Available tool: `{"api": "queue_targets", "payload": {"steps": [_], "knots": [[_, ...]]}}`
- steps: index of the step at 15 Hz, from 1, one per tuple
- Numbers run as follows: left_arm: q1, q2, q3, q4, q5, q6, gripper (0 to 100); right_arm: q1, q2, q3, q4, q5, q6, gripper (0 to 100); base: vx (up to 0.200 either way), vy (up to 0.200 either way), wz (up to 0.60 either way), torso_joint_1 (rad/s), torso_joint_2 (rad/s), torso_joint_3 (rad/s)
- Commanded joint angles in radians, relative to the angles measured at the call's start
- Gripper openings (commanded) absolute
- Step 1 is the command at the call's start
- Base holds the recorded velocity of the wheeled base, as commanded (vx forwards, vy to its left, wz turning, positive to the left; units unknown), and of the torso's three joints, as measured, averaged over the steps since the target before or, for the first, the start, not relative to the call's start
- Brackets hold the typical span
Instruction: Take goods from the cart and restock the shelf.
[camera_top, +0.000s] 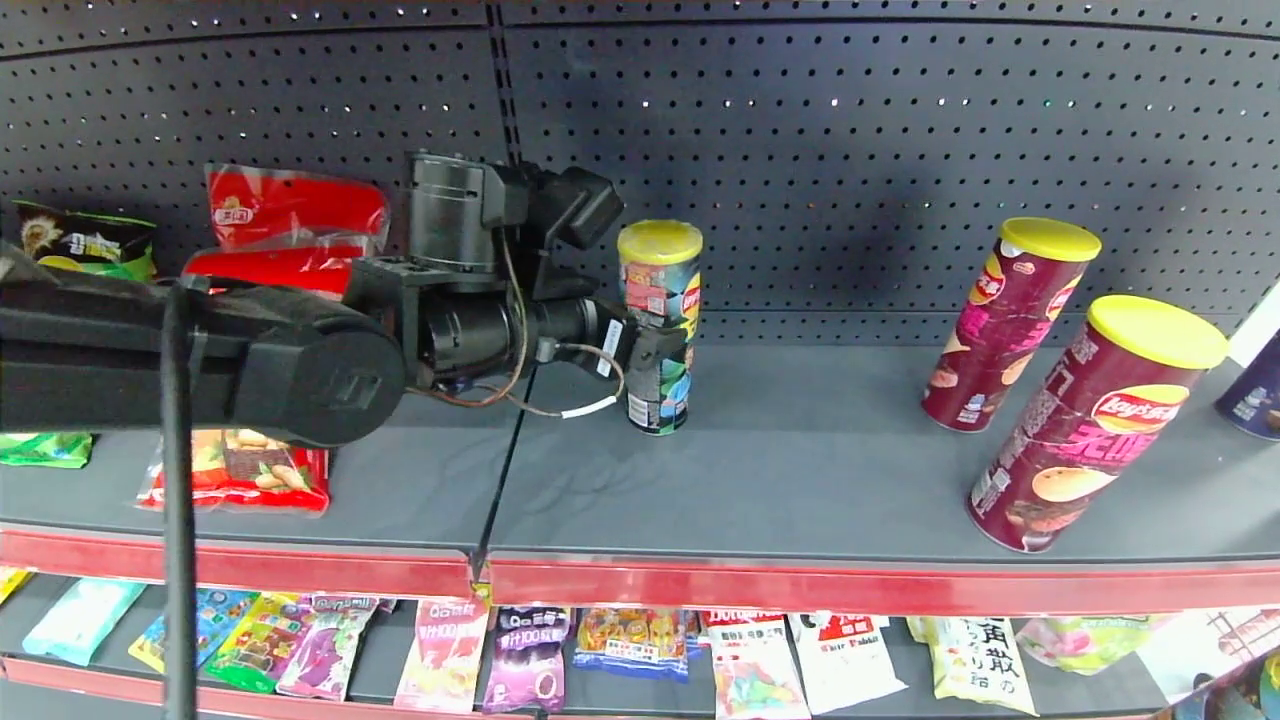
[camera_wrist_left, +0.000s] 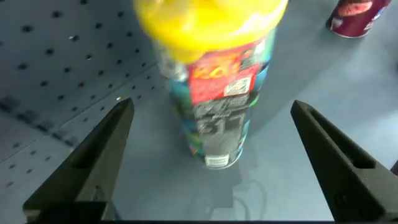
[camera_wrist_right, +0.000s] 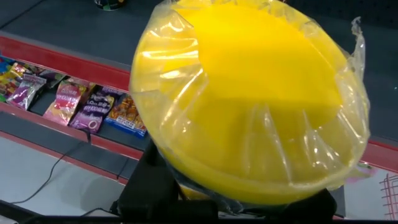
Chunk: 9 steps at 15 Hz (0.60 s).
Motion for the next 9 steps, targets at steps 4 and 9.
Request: {"api": "queue_targets", "payload": {"steps": [4,9], "knots": [[-0.022,0.056,-0.045,-0.009,0.030,-0.001,100,0.000,0.001,0.001,0.000,0.000,-0.001,0,0.000,0.000,0.00,0.000,0.00,0.000],[-0.022,0.096,-0.099,-0.010,0.036,0.001,100,0.000,0.003,0.000,0.000,0.000,-0.001,0,0.000,0.000,0.00,0.000,0.00,0.000]]}}
